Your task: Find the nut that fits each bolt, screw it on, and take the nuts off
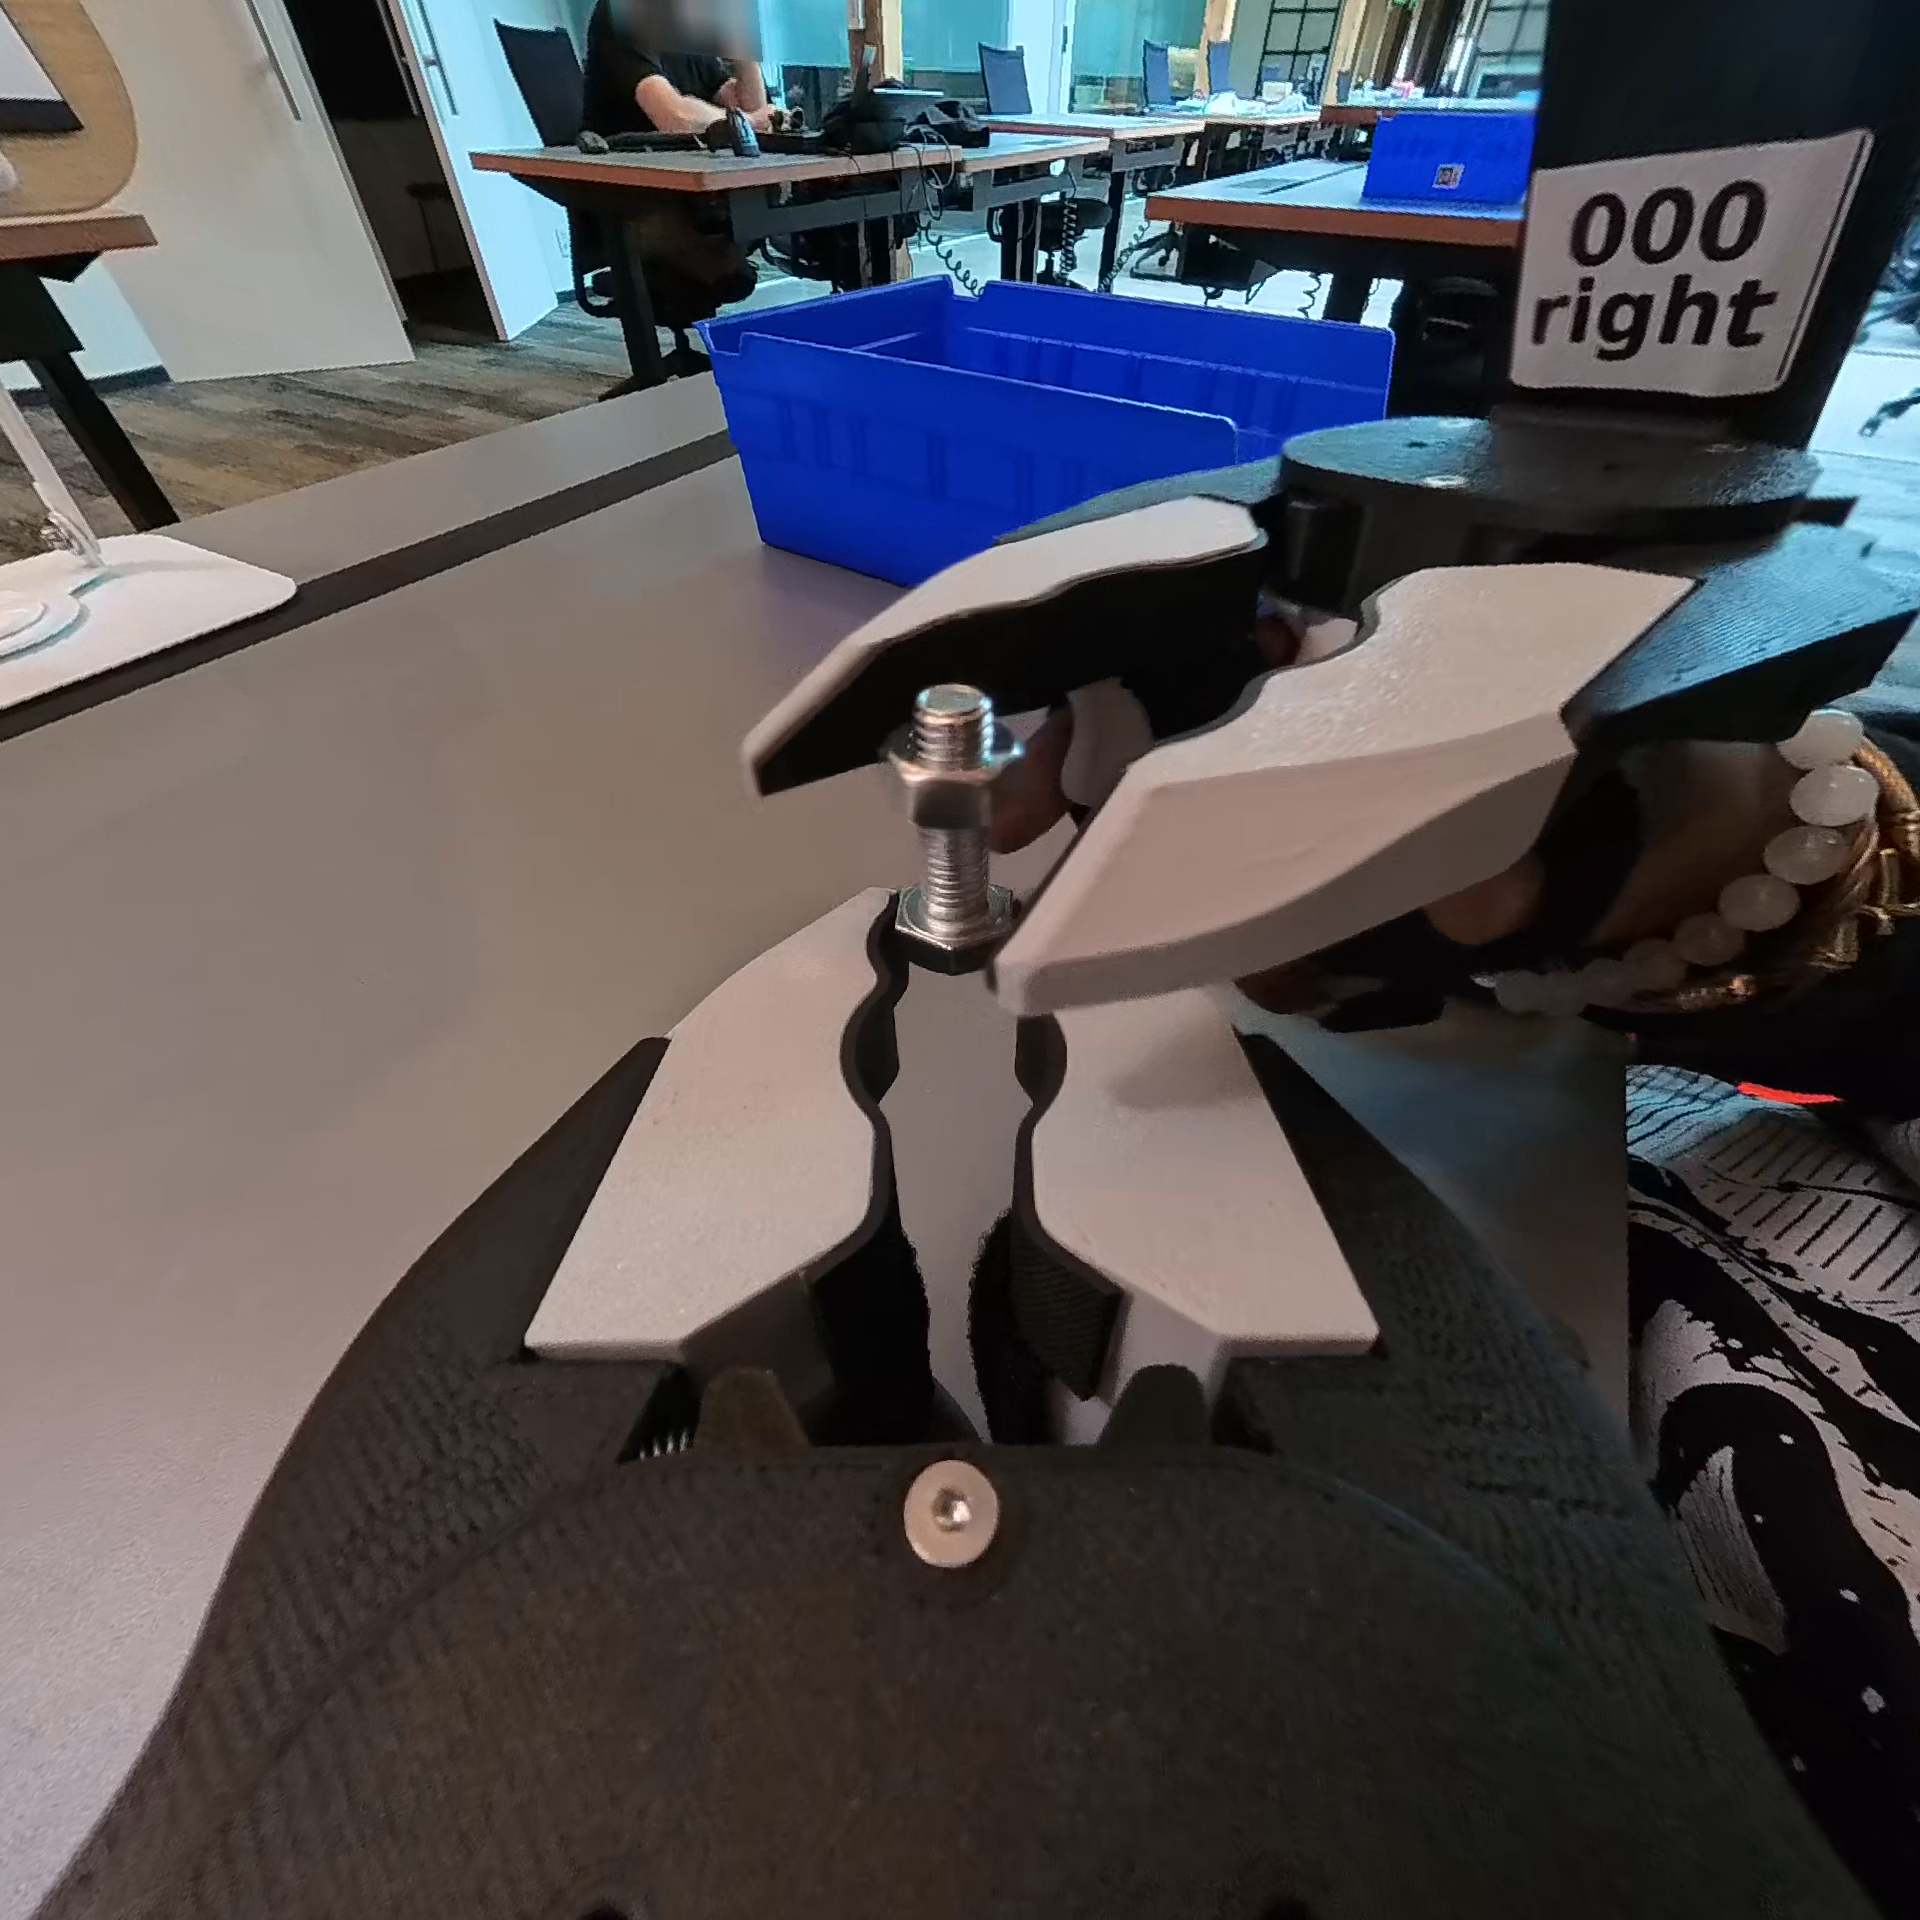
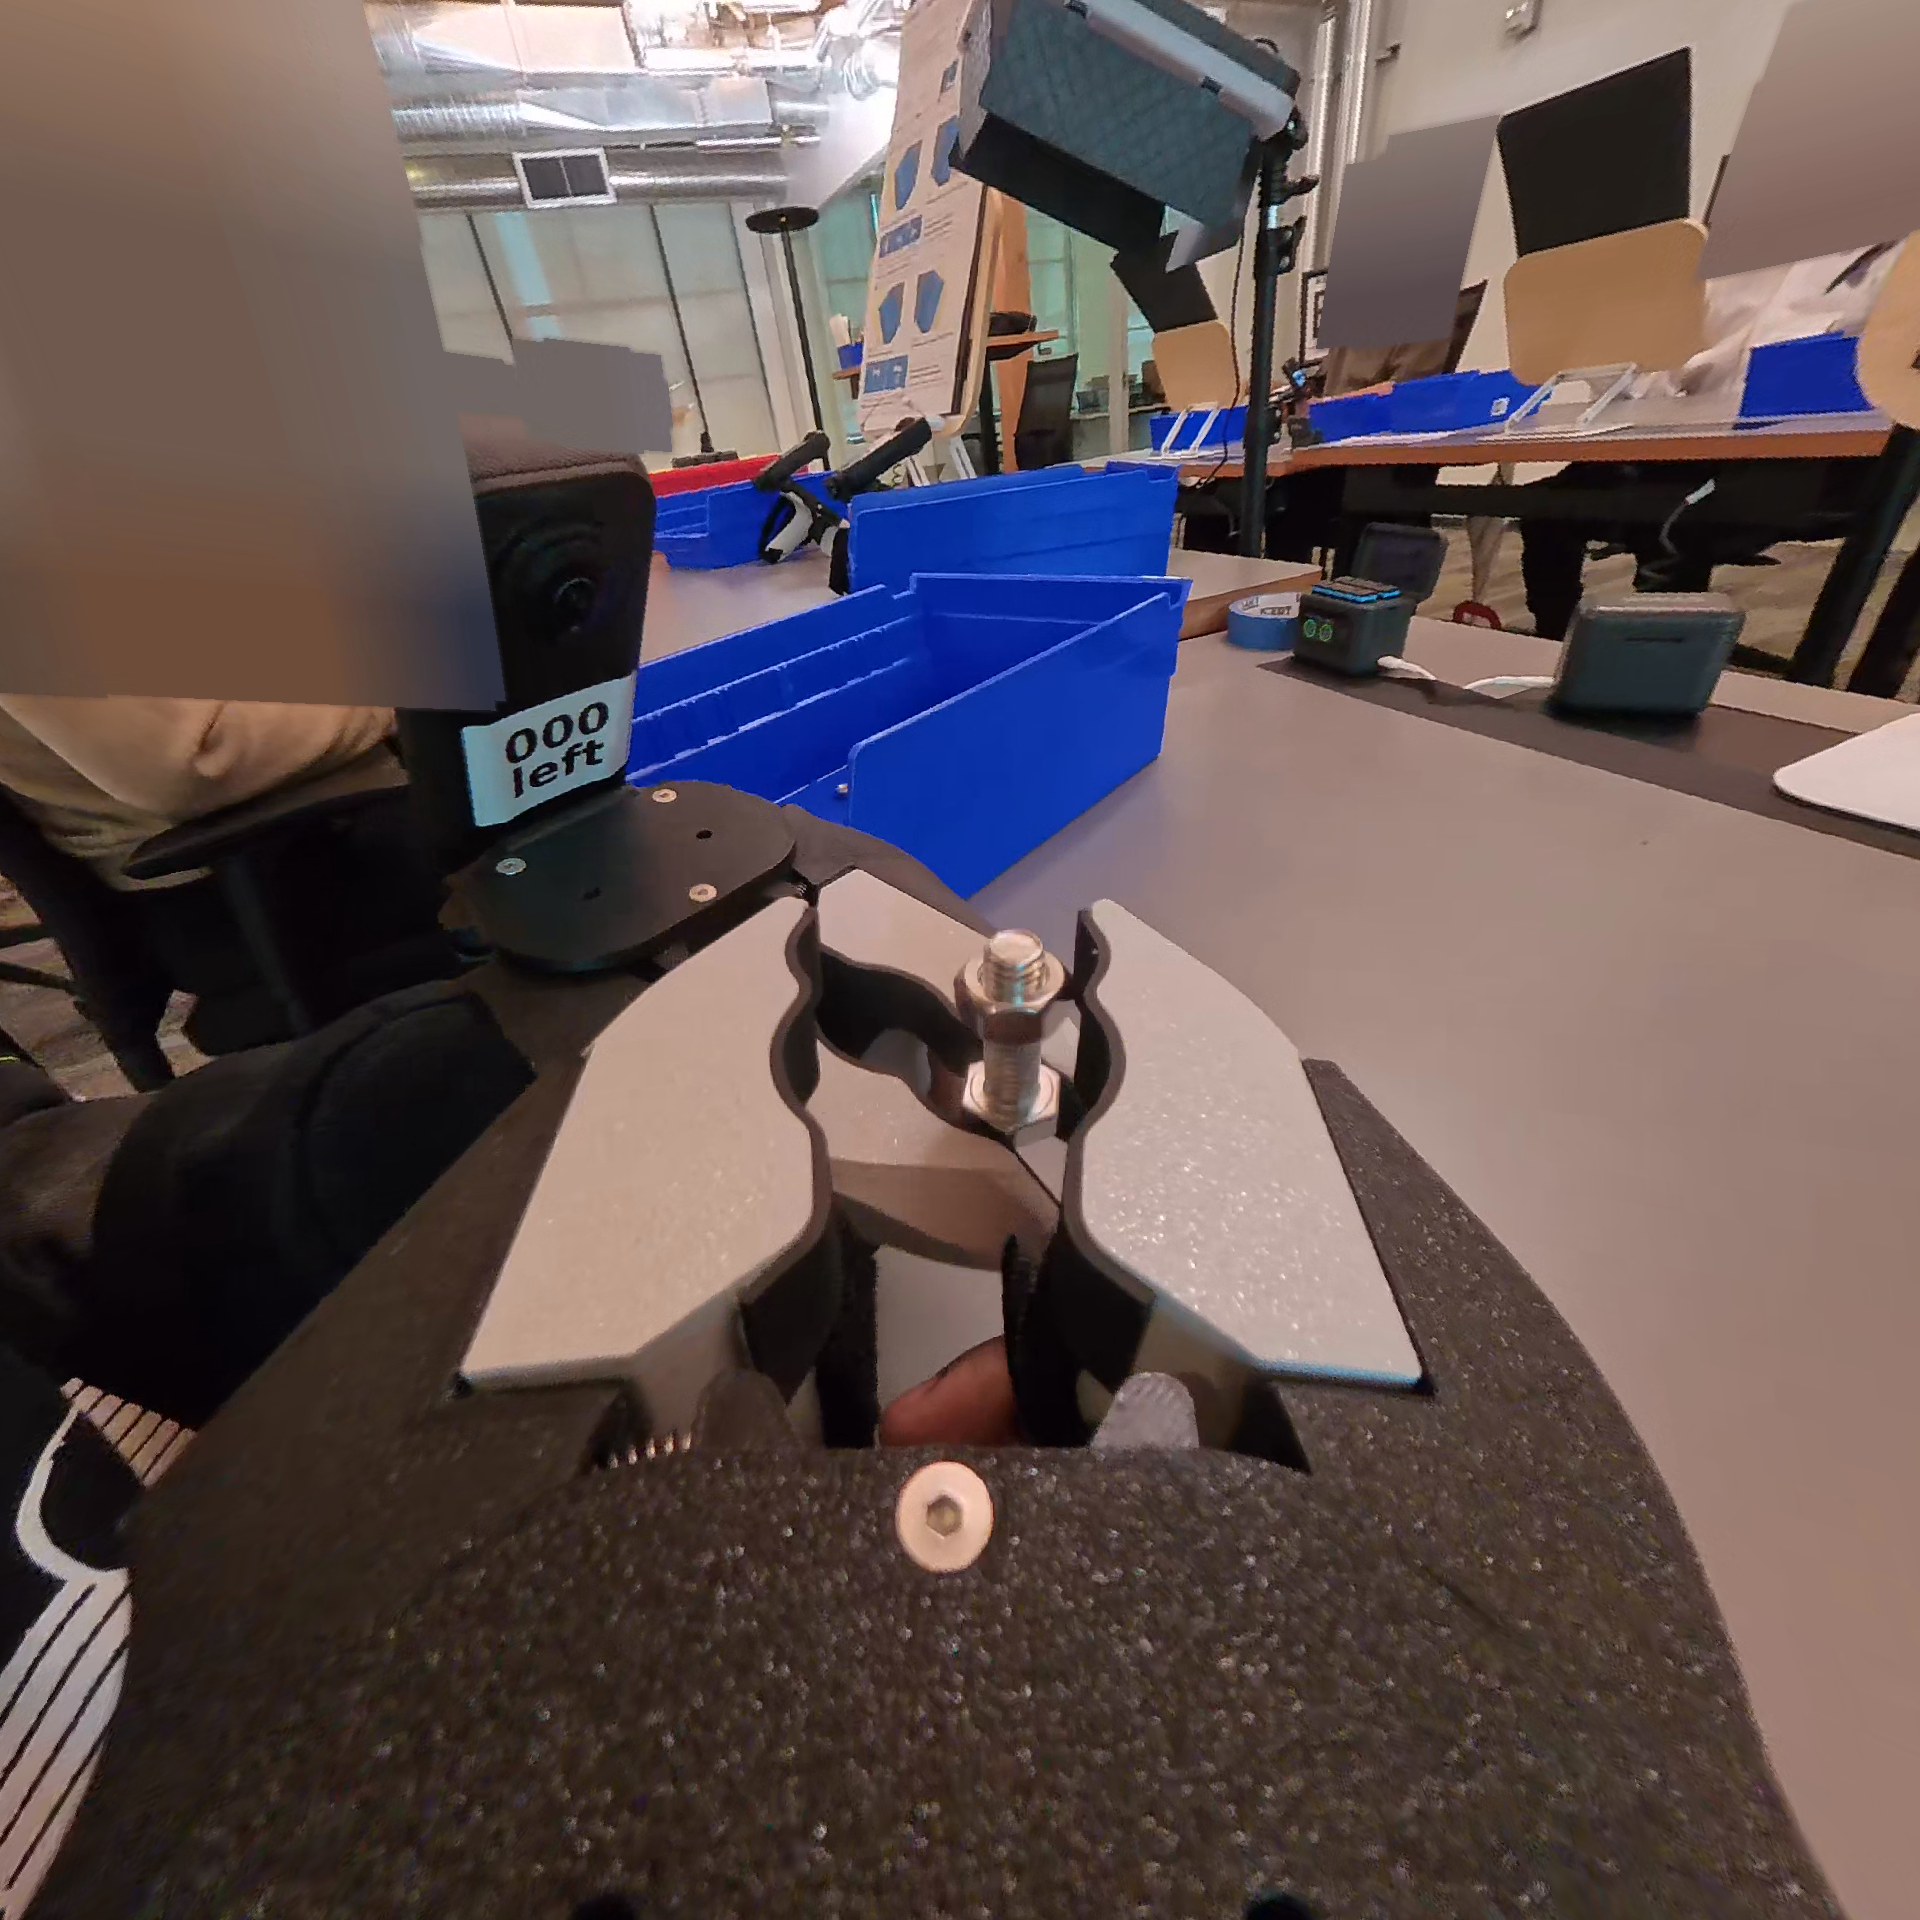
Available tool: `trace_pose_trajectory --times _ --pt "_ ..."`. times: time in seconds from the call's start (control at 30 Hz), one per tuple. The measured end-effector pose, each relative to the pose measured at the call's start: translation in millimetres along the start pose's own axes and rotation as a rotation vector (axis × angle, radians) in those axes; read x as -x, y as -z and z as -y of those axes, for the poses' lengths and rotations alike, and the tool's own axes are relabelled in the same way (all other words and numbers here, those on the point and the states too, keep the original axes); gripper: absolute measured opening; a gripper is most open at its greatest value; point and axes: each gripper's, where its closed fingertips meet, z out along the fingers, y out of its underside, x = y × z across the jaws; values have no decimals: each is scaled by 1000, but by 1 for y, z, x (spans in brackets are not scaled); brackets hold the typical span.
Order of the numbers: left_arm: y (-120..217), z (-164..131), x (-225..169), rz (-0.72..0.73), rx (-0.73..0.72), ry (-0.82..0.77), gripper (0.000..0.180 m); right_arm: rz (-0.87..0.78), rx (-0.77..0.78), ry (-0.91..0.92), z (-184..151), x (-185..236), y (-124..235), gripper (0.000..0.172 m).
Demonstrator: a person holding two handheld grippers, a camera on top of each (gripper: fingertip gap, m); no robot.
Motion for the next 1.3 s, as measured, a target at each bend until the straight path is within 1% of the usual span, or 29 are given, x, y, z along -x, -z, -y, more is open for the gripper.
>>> trace_pose_trajectory --times 0.2,0.27,0.3,0.37,0.43,0.5,0.57,0.63,0.7,0.83,1.0,1.1,1.23,1.3 --pt "1 1 1 0 -6 15 18 -46 -41 -16 0 0 21 38" --pt "1 1 1 0 -7 17 18 -42 -48 -15 -1 2 28 28" --pt "1 1 1 0 -6 18 18 -22 -44 -13 -3 6 31 19" --pt "1 1 2 0 -7 17 18 8 -21 -8 -7 13 35 14" --pt "1 1 1 0 -7 18 18 -6 -18 0 -8 12 38 14" --pt "1 1 1 0 -7 17 18 -48 -49 2 -5 4 40 20" --pt "1 1 1 -1 -7 15 18 -76 -75 -18 -1 -5 37 31" --pt "1 1 1 -2 -8 14 18 -74 -76 -48 -1 -9 30 49" --pt "1 1 0 -3 -6 13 18 -50 -60 -63 -2 -10 21 56" --pt "0 1 0 -4 -3 9 18 -14 -36 -44 -2 -6 3 56" --pt "0 0 -1 -5 2 5 18 20 -1 -14 -3 0 -8 49" --pt "0 0 -1 -4 2 3 18 18 -6 -5 -2 1 -8 46" --pt "0 0 -1 -1 2 0 18 -3 -8 -8 -3 -1 -1 45" --pt "0 1 0 0 -3 9 18 -12 -12 -10 -3 -2 4 41"
